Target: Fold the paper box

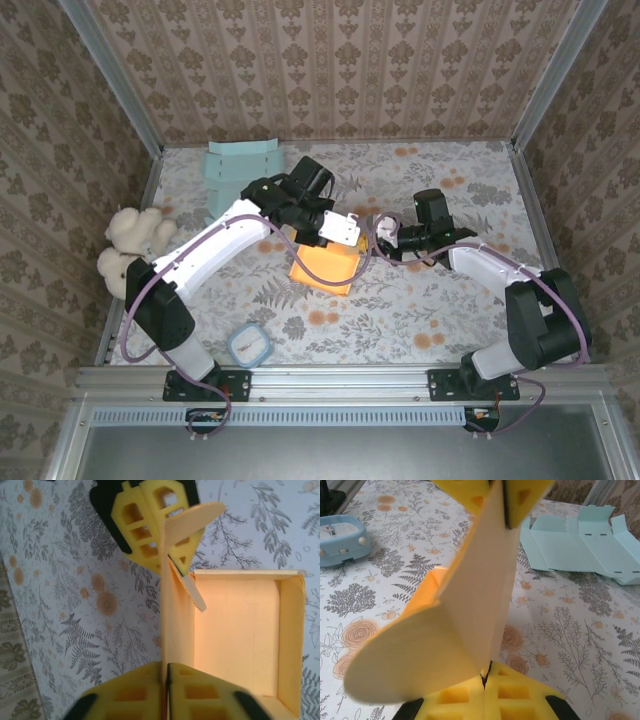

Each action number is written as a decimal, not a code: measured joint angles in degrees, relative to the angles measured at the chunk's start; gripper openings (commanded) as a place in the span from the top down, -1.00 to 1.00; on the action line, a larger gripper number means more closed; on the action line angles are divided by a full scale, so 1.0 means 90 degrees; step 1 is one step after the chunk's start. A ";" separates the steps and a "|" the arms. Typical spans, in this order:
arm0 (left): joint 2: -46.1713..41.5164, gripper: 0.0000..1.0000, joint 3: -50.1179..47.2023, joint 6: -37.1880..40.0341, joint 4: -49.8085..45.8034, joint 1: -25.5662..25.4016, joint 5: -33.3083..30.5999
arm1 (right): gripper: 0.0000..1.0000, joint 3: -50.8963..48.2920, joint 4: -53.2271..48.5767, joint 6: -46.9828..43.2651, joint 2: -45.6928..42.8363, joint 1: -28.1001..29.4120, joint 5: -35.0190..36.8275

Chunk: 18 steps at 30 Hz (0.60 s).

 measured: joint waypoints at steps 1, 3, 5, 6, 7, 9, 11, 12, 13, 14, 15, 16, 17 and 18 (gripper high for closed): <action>-0.0002 0.15 -0.0056 -0.0007 0.0134 -0.0017 -0.0019 | 1.00 0.0015 -0.0002 -0.0002 0.0027 0.0005 0.0027; -0.0107 0.07 -0.0265 -0.0102 0.0452 -0.0024 0.0000 | 1.00 0.0034 -0.0002 -0.0002 0.0085 0.0010 0.0044; -0.0386 0.07 -0.0651 -0.0180 0.0840 0.0010 0.0083 | 1.00 0.0039 -0.0002 -0.0002 0.0126 0.0010 0.0068; -0.0619 0.05 -0.0933 -0.0270 0.1098 0.0053 0.0160 | 1.00 0.0039 -0.0002 -0.0002 0.0146 0.0010 0.0083; -0.0860 0.03 -0.1217 -0.0374 0.1358 0.0114 0.0250 | 1.00 0.0039 -0.0002 -0.0002 0.0170 0.0010 0.0087; -0.1579 -0.08 -0.1962 -0.0748 0.2072 0.0311 0.0503 | 1.00 0.0039 -0.0002 -0.0002 0.0214 0.0005 0.0126; -0.2300 -0.24 -0.2625 -0.1294 0.2803 0.0520 0.0716 | 1.00 0.0041 -0.0005 -0.0007 0.0253 0.0002 0.0172; -0.2703 -0.41 -0.3043 -0.1792 0.3419 0.0629 0.0755 | 1.00 0.0049 -0.0010 -0.0007 0.0265 -0.0002 0.0202; -0.2992 -0.48 -0.3293 -0.2142 0.3769 0.0695 0.0733 | 1.00 0.0056 -0.0022 -0.0010 0.0274 -0.0002 0.0223; -0.3296 -0.56 -0.3592 -0.2929 0.4291 0.0733 0.0476 | 1.00 0.0061 -0.0029 -0.0015 0.0279 -0.0002 0.0233; -0.3521 -0.69 -0.3740 -0.3640 0.4573 0.0772 0.0202 | 1.00 0.0061 -0.0032 -0.0027 0.0287 -0.0002 0.0248; -0.3611 -0.82 -0.3733 -0.4328 0.4656 0.0809 -0.0117 | 1.00 0.0063 -0.0032 -0.0029 0.0291 -0.0002 0.0257; -0.3631 -0.91 -0.3660 -0.5192 0.4697 0.0882 -0.0493 | 1.00 0.0063 -0.0036 -0.0032 0.0291 -0.0002 0.0272; -0.3572 -0.95 -0.3519 -0.6018 0.4612 0.1022 -0.0809 | 1.00 0.0063 -0.0036 -0.0032 0.0291 -0.0002 0.0272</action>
